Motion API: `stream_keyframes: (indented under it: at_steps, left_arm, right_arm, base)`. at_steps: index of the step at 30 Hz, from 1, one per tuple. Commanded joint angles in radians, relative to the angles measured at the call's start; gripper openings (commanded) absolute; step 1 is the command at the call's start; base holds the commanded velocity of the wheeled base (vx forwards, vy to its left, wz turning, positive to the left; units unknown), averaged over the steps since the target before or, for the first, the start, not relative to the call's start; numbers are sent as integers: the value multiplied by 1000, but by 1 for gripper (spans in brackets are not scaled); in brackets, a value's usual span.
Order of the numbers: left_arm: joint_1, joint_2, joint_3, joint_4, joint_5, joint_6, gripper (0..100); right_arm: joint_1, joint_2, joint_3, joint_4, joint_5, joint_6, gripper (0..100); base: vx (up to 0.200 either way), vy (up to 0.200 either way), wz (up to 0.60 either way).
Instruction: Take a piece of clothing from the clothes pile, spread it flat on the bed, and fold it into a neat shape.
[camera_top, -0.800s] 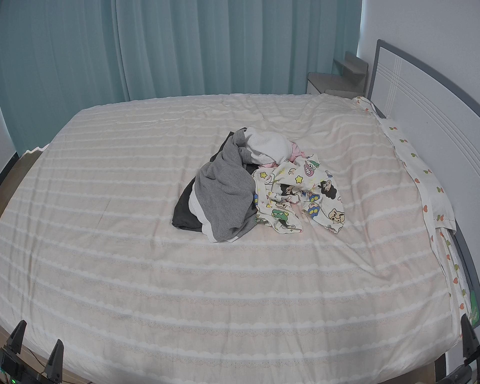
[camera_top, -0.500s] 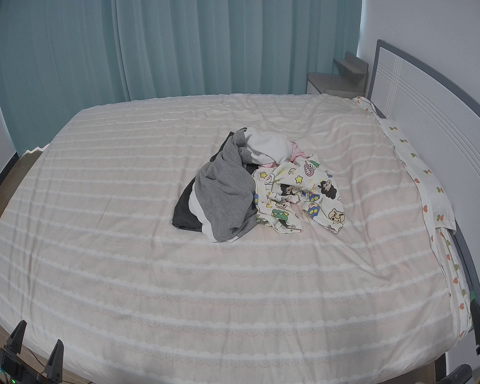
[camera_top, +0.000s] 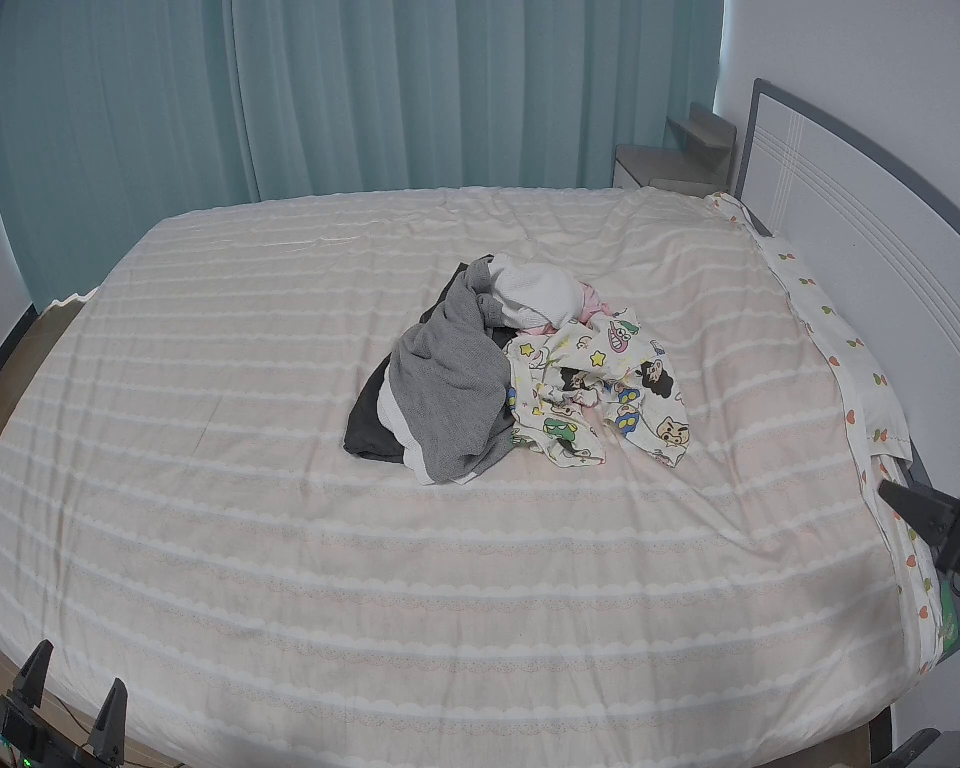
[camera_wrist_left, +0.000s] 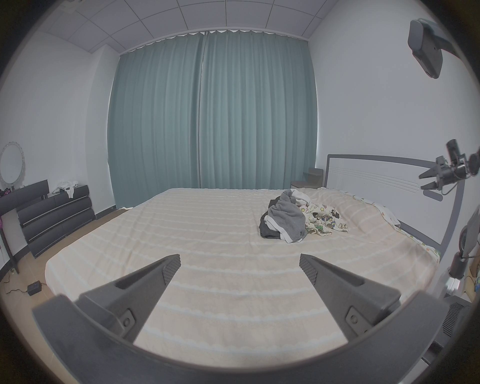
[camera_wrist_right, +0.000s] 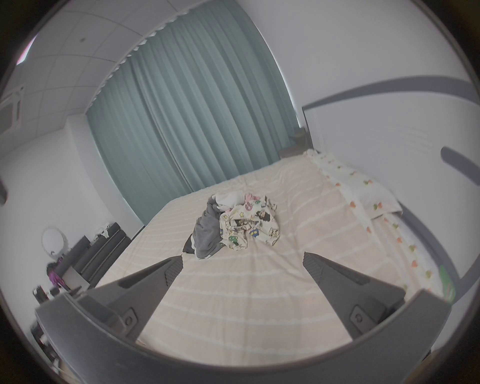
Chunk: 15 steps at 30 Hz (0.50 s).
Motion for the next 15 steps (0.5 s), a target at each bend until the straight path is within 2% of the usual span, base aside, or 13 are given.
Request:
stream_keyframes:
  at_steps: [1, 4, 5, 8, 15]
  left_arm:
    - [0, -7, 13, 0, 1, 0, 100]
    - [2, -7, 13, 0, 1, 0, 100]
    - [0, -7, 13, 0, 1, 0, 100]
    - [0, -7, 13, 0, 1, 0, 100]
    - [0, -7, 13, 0, 1, 0, 100]
  right_arm:
    - [69, 1004, -333, -312, 23, 299, 100]
    - [80, 1060, -391, -312, -2, 325, 100]
    - [91, 1119, -449, -312, -46, 340, 100]
    - [104, 1213, -544, -314, -121, 363, 100]
    - [121, 1353, -730, -314, -227, 463, 100]
  base:
    - [0, 0, 0]
    - [0, 0, 0]
    - [0, 0, 0]
    - [0, 0, 0]
    - [0, 0, 0]
